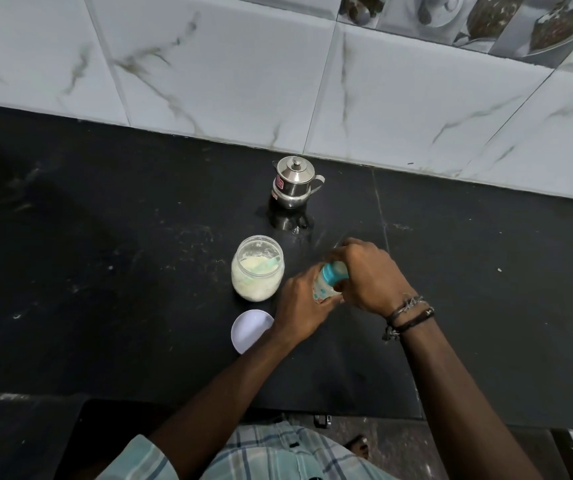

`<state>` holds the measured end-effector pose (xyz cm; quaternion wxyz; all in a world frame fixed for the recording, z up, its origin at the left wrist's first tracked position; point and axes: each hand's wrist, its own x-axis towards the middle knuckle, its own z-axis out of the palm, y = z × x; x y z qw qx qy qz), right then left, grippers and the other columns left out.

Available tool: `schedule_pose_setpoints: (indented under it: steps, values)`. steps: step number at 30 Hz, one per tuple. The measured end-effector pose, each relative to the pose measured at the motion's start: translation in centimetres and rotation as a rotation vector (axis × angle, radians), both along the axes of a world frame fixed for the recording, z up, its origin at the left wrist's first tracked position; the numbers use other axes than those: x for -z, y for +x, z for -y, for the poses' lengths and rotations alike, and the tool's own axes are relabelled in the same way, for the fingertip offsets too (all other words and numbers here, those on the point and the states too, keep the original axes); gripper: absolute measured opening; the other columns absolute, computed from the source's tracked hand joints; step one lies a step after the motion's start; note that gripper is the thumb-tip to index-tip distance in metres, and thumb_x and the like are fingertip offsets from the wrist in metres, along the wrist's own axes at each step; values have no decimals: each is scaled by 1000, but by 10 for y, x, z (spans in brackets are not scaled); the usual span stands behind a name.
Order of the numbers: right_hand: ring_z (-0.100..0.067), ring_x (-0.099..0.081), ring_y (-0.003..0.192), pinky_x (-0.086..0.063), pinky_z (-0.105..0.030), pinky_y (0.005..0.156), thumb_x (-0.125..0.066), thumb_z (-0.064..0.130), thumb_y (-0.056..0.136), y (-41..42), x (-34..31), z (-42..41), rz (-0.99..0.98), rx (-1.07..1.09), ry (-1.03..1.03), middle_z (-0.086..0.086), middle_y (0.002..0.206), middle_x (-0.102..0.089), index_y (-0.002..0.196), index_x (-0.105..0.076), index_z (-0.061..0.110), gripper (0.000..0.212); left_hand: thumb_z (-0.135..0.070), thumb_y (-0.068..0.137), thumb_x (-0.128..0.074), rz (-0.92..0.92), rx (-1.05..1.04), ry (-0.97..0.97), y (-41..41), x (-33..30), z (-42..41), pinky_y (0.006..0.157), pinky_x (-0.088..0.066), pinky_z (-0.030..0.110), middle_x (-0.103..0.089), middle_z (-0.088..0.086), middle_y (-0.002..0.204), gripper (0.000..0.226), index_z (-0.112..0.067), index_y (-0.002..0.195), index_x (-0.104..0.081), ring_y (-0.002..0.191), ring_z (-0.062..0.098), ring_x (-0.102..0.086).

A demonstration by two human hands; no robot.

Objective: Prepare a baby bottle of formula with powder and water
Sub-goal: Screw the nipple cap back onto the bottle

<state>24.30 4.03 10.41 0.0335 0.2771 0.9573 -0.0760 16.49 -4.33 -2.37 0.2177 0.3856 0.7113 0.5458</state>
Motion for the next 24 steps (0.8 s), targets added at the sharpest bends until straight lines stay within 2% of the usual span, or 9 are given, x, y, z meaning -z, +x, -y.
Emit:
schedule_pose_setpoints:
  steps: [2,4,9,11,13,16,20,22,24]
  values:
    - [-25,-62,105,-53,-35,82,-72,12,77,-3,-1,0,16,9,33,-2,113,-62,116,-66,20,41,-51,67,-65,-7,-8,14,1,0,0,80,-57,40,-74,1,101,61,-15,116,-67,92,19,-71]
    - [-26,-62,105,-54,-38,83,-74,17,77,-7,-3,0,46,14,56,-4,112,-63,115,-67,20,39,-50,67,-63,-11,-12,28,3,1,0,78,-57,41,-75,1,99,60,-14,114,-67,90,19,-71]
    - [-27,-64,100,-54,-38,82,-77,42,76,-11,-2,-6,74,57,42,-4,109,-66,110,-69,18,43,-38,71,-81,-12,-8,30,1,6,-3,84,-57,42,-74,0,107,59,-15,123,-65,98,18,-71]
    - [-29,-66,95,-54,-36,77,-77,50,73,-11,0,-10,52,101,27,-6,104,-69,105,-70,17,46,-32,72,-86,-5,-13,29,1,7,-3,85,-56,42,-74,0,109,59,-16,124,-64,100,18,-71]
    - [-32,-66,86,-48,-32,65,-78,55,70,-13,3,-12,36,148,38,-8,94,-69,95,-69,13,49,-32,72,-87,-9,-17,35,2,7,-3,85,-56,41,-75,-1,109,60,-16,125,-64,100,16,-71]
    - [-28,-57,68,-39,-30,57,-80,58,65,-16,6,-10,4,214,64,-7,79,-59,77,-58,11,54,-32,72,-87,-10,-31,46,2,9,-3,87,-56,38,-75,-2,109,58,-15,123,-66,99,13,-71]
    - [-23,-46,59,-32,-27,51,-81,63,62,-18,7,-6,-32,313,71,3,59,-37,58,-32,17,67,-31,69,-90,-11,-46,47,1,12,-3,84,-58,36,-75,-2,105,54,-14,115,-67,95,10,-71]
    - [-21,-45,55,-28,-24,46,-77,70,62,-19,7,-2,-51,392,73,4,55,-35,56,-31,18,69,-32,70,-90,-14,-34,45,0,12,-3,84,-59,37,-75,-1,105,56,-12,117,-67,96,11,-71]
    - [-21,-49,54,-32,-25,46,-68,79,62,-17,9,2,-63,449,69,2,54,-38,55,-33,16,72,-31,72,-89,-12,-17,46,-1,12,-3,84,-58,39,-75,1,108,60,-11,122,-65,98,13,-71]
